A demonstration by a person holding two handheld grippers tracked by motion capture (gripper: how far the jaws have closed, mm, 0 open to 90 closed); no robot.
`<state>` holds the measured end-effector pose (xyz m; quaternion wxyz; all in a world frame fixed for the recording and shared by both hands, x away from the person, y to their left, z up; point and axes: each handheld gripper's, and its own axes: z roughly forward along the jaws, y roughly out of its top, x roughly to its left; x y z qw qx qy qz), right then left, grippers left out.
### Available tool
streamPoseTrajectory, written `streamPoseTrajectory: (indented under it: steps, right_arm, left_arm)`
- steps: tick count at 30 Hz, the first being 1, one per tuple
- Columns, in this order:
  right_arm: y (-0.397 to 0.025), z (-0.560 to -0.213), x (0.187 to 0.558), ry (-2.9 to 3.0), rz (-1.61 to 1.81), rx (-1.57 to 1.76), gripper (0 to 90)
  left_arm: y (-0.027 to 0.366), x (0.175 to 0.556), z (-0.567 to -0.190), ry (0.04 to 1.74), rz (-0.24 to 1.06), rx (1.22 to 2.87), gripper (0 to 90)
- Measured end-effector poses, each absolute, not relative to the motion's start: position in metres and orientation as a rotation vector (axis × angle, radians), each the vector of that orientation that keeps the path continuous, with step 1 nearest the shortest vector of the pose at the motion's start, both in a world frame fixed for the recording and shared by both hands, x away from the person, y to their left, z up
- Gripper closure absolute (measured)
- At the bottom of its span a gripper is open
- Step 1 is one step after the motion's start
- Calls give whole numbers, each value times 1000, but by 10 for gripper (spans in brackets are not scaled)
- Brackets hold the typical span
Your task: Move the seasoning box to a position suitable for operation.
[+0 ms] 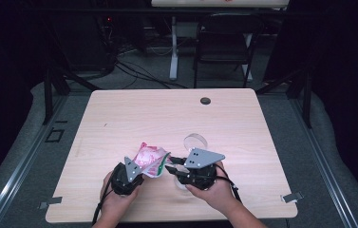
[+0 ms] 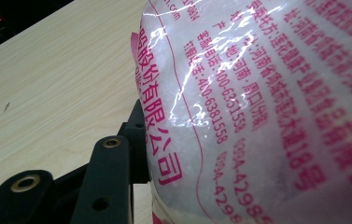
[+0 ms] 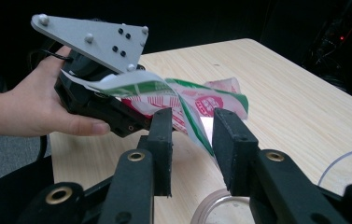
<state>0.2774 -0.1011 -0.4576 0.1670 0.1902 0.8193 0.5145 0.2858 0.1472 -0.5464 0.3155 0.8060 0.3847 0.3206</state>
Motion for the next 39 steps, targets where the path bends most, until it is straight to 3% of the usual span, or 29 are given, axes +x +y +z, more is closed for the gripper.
streamPoseTrajectory:
  steps: [9,21,39]
  right_arm:
    - [-96,-456,276,2354,1453,516,710]
    - [-96,-456,276,2385,1432,497,900]
    - [-109,-460,282,2365,1501,611,900]
  left_arm:
    - [145,285,-546,993,864,2139,582]
    - [144,283,-544,976,890,2139,583]
    - [140,279,-540,905,986,2152,585]
